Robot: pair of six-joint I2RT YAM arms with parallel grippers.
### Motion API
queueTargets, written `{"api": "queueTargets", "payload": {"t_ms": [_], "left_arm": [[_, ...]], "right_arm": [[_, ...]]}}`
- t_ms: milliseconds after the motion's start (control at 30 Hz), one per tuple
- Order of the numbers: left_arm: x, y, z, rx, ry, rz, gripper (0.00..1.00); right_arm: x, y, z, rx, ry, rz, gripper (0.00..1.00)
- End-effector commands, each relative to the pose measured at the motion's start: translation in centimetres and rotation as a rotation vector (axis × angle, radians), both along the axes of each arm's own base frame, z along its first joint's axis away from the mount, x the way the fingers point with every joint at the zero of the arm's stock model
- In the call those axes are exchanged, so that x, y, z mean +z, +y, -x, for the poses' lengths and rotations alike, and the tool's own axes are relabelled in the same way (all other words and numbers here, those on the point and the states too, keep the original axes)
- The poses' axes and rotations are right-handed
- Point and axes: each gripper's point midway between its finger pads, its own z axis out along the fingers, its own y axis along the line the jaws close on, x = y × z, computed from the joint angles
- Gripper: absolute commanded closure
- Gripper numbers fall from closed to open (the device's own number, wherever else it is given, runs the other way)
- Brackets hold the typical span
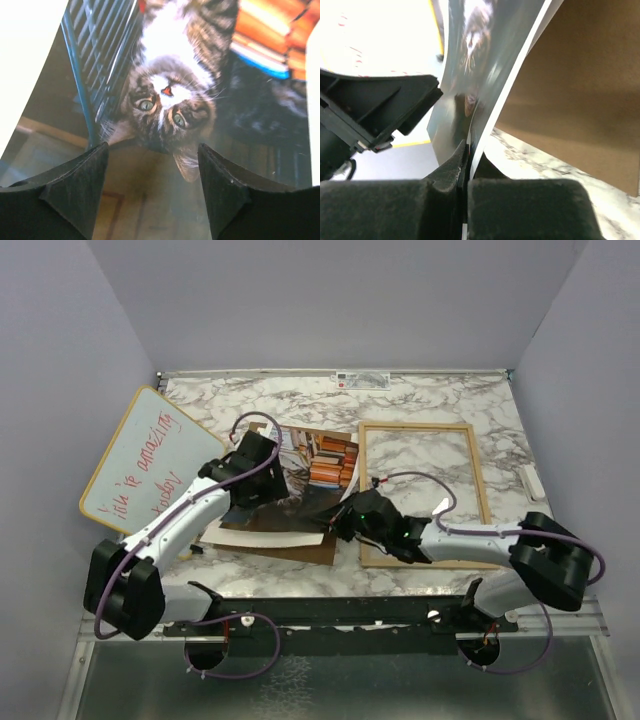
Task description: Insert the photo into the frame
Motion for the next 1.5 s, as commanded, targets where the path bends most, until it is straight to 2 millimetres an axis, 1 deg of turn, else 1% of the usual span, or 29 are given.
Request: {"api": "queueTargets", "payload": {"t_ms": [0, 100, 167, 200, 367, 467, 500, 567, 633, 700, 800, 900, 1033, 1133, 1233, 1333, 1367, 1433, 1467], "left_arm": [[4.9, 1.3, -0.2, 0.103, -0.078, -0.002, 0.24], [7.3, 1.3, -0.5, 0.163, -0.124, 0.05, 0.18], [8.9, 1.4, -0.5, 0.21, -0.154, 0.083, 0.1], [9.6, 1.6, -0.4, 0.228, -0.171, 0.096, 0.07], [14.5, 2.8, -0.2, 0.32, -0.285, 0.158, 0.03], [17.4, 3.6, 0.2, 0.354, -0.349, 0.186, 0.03], [18.1, 3.7, 0.4, 0.361, -0.361, 0.197, 0.03], [18.7, 4.0, 1.0, 0.374, -0.367, 0.216, 0.03], [18.4, 4.3, 1.6, 0.395, -0.352, 0.222, 0.03], [17.1, 4.7, 2.4, 0.429, -0.322, 0.217, 0.06], [15.1, 4.9, 3.5, 0.48, -0.28, 0.249, 0.14], [13.3, 4.1, 4.2, 0.48, -0.231, 0.291, 0.19], [11.4, 2.9, 5.0, 0.445, -0.175, 0.345, 0.21], [10.4, 2.3, 5.3, 0.433, -0.153, 0.37, 0.24], [9.3, 2.2, 5.1, 0.452, -0.152, 0.38, 0.26], [9.5, 2.1, 4.0, 0.481, -0.195, 0.413, 0.27], [10.0, 2.1, 3.6, 0.493, -0.219, 0.428, 0.27], [11.2, 2.2, 2.8, 0.515, -0.276, 0.462, 0.22], [11.9, 2.5, 2.5, 0.531, -0.31, 0.477, 0.22]], "right_arm": [[2.1, -3.8, -2.6, -0.149, 0.015, 0.065, 0.99], [3.6, -4.4, -3.5, -0.158, 0.022, 0.026, 0.99], [4.5, -4.5, -4.3, -0.167, 0.022, 0.004, 0.99], [5.0, -4.5, -4.8, -0.171, 0.022, -0.01, 0.99], [6.3, -4.4, -7.4, -0.188, 0.022, -0.011, 0.99], [6.3, -3.9, -8.3, -0.192, 0.043, -0.01, 0.99], [6.2, -3.7, -8.5, -0.194, 0.053, -0.01, 0.99], [6.3, -3.2, -8.9, -0.189, 0.058, -0.016, 0.99], [6.7, -2.9, -9.3, -0.193, 0.058, -0.022, 0.99], [7.2, -2.6, -9.8, -0.193, 0.052, -0.033, 0.99], [8.1, -2.2, -10.3, -0.197, 0.042, -0.053, 0.99], [8.5, -1.8, -11.0, -0.207, 0.046, -0.066, 0.99], [9.1, -1.2, -11.9, -0.217, 0.054, -0.076, 0.99], [9.6, -0.9, -12.7, -0.234, 0.069, -0.098, 0.99], [10.5, -0.4, -13.1, -0.232, 0.071, -0.125, 0.99], [11.3, -0.1, -13.3, -0.223, 0.066, -0.143, 0.99], [11.4, -0.1, -13.3, -0.22, 0.067, -0.146, 0.99], [11.4, -0.1, -13.3, -0.216, 0.071, -0.152, 0.99], [11.4, 0.0, -13.2, -0.213, 0.077, -0.154, 0.99]]}}
